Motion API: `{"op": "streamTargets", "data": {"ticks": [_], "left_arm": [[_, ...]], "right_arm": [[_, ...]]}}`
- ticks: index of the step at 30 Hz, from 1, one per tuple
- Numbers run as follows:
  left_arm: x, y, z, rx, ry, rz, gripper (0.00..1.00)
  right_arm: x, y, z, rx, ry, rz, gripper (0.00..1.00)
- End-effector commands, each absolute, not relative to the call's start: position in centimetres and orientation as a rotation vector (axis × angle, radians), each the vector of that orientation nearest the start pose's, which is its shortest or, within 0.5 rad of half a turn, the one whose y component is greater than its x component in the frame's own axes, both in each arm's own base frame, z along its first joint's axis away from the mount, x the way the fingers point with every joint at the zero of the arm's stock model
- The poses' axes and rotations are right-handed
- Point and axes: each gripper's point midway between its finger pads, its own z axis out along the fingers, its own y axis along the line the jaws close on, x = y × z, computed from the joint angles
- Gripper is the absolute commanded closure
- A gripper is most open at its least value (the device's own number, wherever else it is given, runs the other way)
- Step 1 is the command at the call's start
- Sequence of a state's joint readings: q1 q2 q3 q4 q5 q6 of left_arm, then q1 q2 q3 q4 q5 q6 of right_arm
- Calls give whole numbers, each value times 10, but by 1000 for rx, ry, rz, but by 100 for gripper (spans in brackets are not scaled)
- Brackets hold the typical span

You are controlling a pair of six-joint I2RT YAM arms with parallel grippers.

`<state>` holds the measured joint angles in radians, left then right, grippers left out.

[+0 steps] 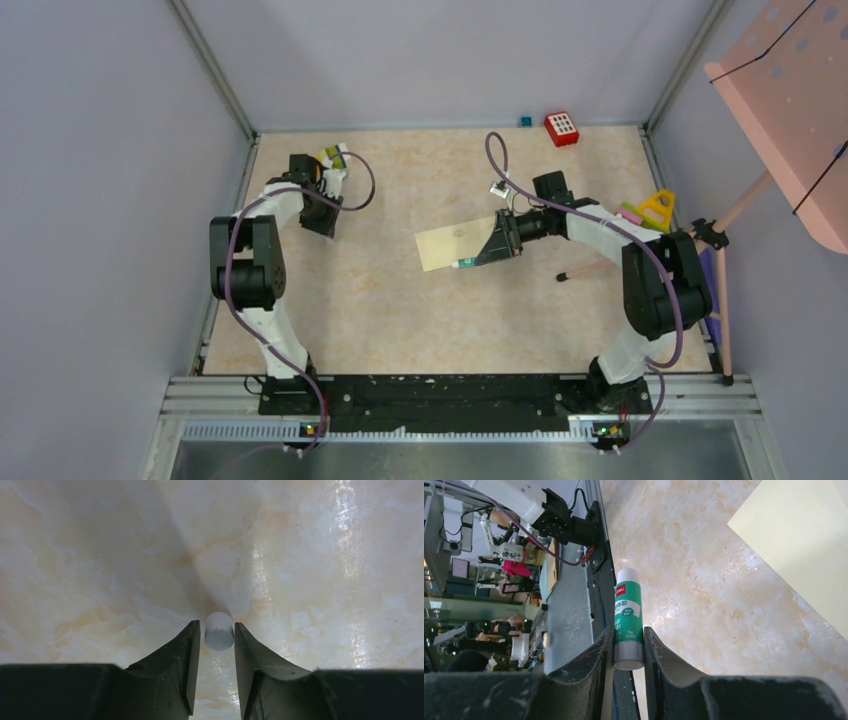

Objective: Place the letter into the envelope and seal it
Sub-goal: Close the solid glue cap on the solid glue.

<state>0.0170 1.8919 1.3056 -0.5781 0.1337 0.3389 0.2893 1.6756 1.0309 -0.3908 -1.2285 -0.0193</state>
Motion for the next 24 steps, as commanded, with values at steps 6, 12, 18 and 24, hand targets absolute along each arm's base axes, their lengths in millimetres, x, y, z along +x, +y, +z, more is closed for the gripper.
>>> {"op": "streamTargets", "data": {"ticks": [6, 12, 18, 24], "left_arm": [[406, -3, 32, 477, 2663, -98, 80], [401, -28, 54, 489, 2623, -287, 100], [391, -82, 117, 516, 2459, -680, 100], [383, -141, 208, 556, 2192, -1067, 100]], "right_arm": [[260, 247, 164, -838, 2076, 1661, 92], [261, 248, 169, -847, 2062, 1669, 92], [265, 249, 182, -887, 2027, 1662, 93], [274, 252, 204, -937, 1960, 1651, 93]]}}
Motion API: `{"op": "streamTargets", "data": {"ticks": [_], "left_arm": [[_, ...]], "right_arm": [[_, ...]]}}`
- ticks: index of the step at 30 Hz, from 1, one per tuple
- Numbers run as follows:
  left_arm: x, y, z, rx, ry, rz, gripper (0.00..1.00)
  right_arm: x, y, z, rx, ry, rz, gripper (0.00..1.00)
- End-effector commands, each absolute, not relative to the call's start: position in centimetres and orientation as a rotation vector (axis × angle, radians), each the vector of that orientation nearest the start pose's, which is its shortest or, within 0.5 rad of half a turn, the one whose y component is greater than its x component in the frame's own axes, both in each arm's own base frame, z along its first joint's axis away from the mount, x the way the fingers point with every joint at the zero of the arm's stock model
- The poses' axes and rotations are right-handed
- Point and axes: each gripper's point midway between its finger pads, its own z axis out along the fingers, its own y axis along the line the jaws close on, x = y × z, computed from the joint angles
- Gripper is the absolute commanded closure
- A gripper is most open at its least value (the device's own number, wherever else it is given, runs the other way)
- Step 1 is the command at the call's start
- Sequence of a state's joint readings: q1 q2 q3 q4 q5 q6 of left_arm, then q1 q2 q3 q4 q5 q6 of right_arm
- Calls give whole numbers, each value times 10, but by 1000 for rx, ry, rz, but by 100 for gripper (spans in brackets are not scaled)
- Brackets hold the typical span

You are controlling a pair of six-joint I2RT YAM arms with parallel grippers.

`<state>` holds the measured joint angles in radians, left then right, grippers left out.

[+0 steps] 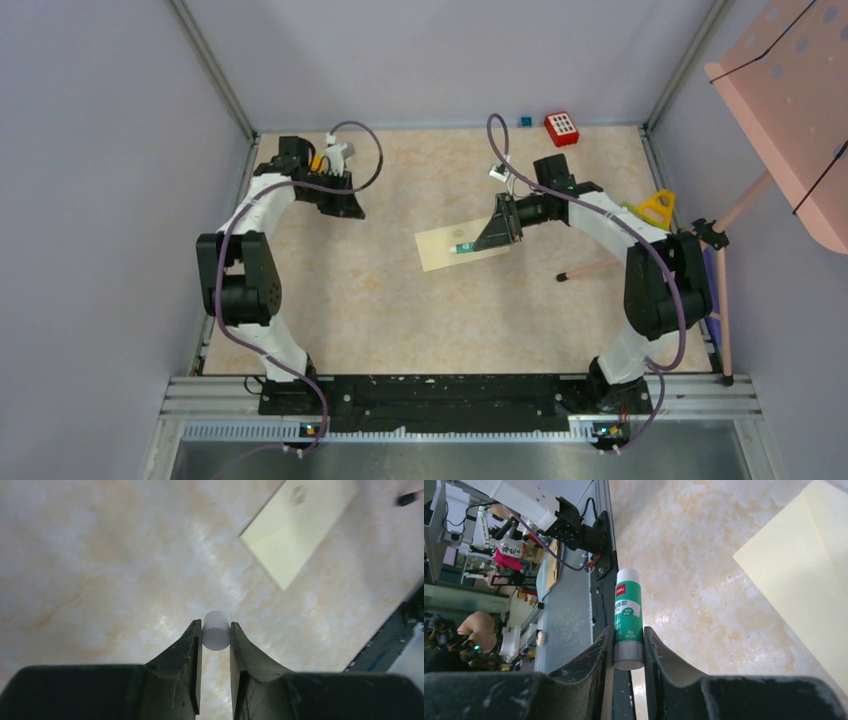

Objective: Place the letter into the envelope and seal it
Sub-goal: Close the solid glue cap on the solid glue.

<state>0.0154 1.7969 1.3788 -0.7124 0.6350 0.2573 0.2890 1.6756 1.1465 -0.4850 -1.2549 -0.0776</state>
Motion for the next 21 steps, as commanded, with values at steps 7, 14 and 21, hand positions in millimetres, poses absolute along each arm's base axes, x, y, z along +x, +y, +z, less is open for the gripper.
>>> {"op": "streamTargets", "data": {"ticks": [7, 14, 21], "left_arm": [[360, -225, 297, 669, 1946, -1393, 100], [341, -265, 326, 652, 1798, -1656, 100], [318, -283, 321, 617, 1785, -1798, 100]], "right_arm": [[293, 258, 249, -986, 1761, 1533, 94], [292, 253, 292, -936, 1493, 1369, 98], [282, 251, 290, -909, 1448, 1390, 98]]}}
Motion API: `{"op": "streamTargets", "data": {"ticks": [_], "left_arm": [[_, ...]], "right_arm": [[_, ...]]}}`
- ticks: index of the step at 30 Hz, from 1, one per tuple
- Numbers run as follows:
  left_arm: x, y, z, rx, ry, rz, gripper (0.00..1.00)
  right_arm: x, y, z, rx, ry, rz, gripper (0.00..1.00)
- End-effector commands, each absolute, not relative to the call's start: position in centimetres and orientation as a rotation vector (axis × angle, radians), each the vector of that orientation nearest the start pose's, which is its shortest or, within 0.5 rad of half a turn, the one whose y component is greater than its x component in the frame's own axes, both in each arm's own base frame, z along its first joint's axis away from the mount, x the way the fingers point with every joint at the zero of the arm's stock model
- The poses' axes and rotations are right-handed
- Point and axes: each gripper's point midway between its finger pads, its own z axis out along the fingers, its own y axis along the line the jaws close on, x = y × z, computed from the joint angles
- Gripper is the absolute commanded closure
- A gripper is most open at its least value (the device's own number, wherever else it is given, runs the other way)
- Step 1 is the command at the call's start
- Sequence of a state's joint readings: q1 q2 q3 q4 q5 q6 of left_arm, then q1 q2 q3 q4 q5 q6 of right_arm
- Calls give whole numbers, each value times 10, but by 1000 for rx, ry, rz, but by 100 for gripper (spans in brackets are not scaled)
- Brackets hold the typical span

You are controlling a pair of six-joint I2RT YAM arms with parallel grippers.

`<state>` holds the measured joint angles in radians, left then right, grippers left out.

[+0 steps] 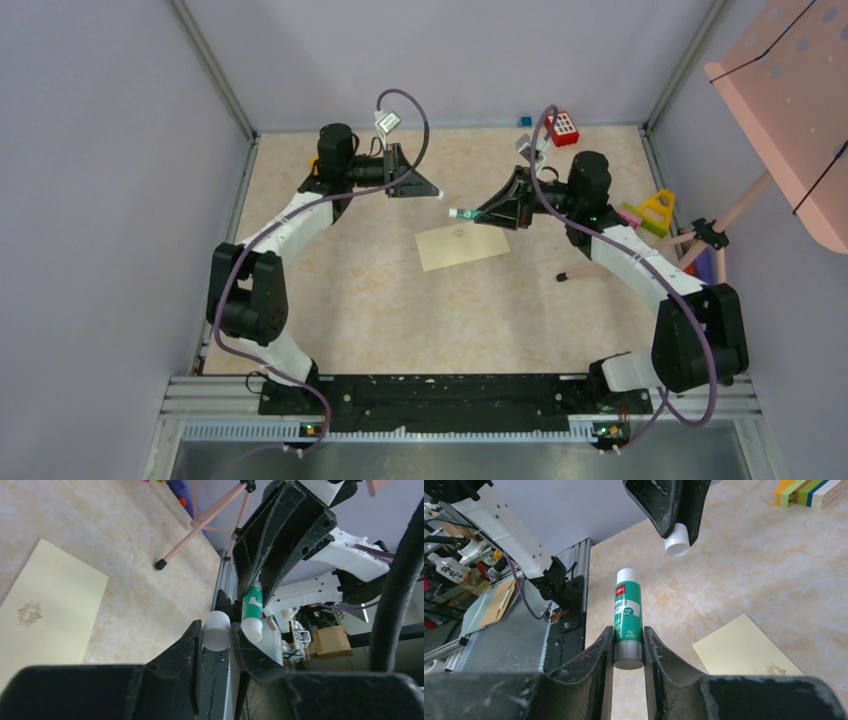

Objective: Place the letter into the envelope and seal it
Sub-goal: Close the solid glue cap on the solid glue.

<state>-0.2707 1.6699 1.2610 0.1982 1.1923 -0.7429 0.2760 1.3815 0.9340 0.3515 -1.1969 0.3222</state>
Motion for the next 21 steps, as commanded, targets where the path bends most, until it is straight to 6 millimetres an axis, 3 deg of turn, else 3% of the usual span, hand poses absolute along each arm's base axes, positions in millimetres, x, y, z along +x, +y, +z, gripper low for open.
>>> {"op": "streamTargets", "data": {"ticks": [1, 10, 21], "left_arm": [[316, -285, 320, 618, 1786, -1802, 100], [300, -296, 318, 642, 1768, -1809, 100], [298, -297, 312, 663, 1783, -1818, 100]], "right_arm": [[281, 250, 291, -905, 1440, 1394, 98], [282, 247, 289, -925, 1414, 1386, 98], [276, 235, 287, -978, 1386, 1404, 99]]}}
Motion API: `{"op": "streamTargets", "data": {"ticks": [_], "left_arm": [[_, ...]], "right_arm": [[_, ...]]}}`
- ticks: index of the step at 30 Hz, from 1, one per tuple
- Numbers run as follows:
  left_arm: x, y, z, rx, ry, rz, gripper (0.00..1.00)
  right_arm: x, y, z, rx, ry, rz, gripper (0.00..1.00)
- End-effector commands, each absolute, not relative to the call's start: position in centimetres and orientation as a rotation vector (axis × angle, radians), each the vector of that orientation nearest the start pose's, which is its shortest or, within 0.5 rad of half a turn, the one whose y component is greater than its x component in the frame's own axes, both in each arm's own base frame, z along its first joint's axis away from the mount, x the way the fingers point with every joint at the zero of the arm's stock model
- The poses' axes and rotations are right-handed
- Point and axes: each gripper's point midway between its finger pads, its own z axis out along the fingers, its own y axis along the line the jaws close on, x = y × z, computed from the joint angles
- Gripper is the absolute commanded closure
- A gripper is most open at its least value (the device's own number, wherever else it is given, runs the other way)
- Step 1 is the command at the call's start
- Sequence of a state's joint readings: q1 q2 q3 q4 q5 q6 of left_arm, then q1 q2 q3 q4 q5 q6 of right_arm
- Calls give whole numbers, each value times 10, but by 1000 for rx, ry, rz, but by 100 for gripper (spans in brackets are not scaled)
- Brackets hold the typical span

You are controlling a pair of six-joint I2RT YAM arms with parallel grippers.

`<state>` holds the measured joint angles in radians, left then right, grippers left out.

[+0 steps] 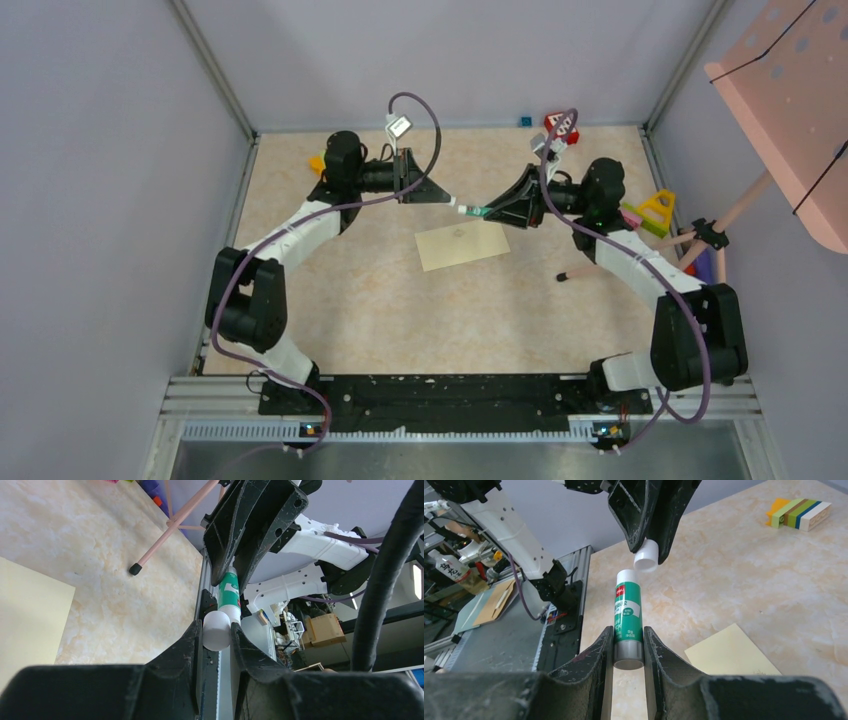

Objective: Place the letter into the envelope and seal it
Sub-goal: Close the solid glue cap on the solid glue.

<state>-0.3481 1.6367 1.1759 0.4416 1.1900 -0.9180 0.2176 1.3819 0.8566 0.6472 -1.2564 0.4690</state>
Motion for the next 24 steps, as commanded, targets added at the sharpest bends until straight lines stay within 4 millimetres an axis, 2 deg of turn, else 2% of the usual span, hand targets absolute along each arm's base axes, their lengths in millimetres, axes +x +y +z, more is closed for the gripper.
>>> {"op": "streamTargets", "data": {"ticks": [1, 24], "left_arm": [[298, -297, 312, 664, 1783, -1820, 100], [271, -315, 312, 788, 1777, -1889, 100]], "right_arm": [[276, 235, 286, -980, 1383, 1407, 99], [278, 236, 284, -975, 1374, 1422, 99]]}}
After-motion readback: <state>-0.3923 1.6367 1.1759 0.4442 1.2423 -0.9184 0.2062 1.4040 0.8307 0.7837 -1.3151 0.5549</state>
